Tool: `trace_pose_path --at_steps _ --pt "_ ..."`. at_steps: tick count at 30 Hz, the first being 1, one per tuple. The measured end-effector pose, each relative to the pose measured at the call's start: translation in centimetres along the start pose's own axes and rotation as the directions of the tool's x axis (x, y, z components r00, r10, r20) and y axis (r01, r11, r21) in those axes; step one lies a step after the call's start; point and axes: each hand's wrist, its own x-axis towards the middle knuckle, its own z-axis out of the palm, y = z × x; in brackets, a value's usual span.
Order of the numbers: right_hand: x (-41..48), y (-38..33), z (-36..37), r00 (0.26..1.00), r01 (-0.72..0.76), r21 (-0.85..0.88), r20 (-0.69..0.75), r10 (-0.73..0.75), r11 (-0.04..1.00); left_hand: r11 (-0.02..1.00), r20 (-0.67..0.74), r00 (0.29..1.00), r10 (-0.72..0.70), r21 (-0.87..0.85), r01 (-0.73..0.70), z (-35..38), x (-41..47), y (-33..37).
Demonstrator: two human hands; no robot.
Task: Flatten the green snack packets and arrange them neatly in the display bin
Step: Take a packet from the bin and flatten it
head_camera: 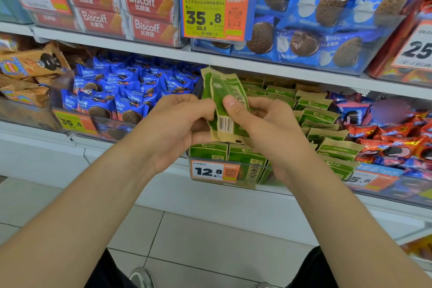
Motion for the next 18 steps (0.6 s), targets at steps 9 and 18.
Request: trace_pose_path --at_steps 9,18 --pt "0.69 1.05 -0.50 0.980 0.170 -0.119 -0.087 -0.180 0.978 1.000 0.006 1.000 -0.019 0.011 0.019 -0.10 -0.08 0.06" --pt "0.48 0.24 -1.09 0.941 -0.314 0.425 0.257 0.220 0.849 0.996 -0.074 0.997 0.032 -0.086 -0.038 -0.07 -0.29 -0.11"
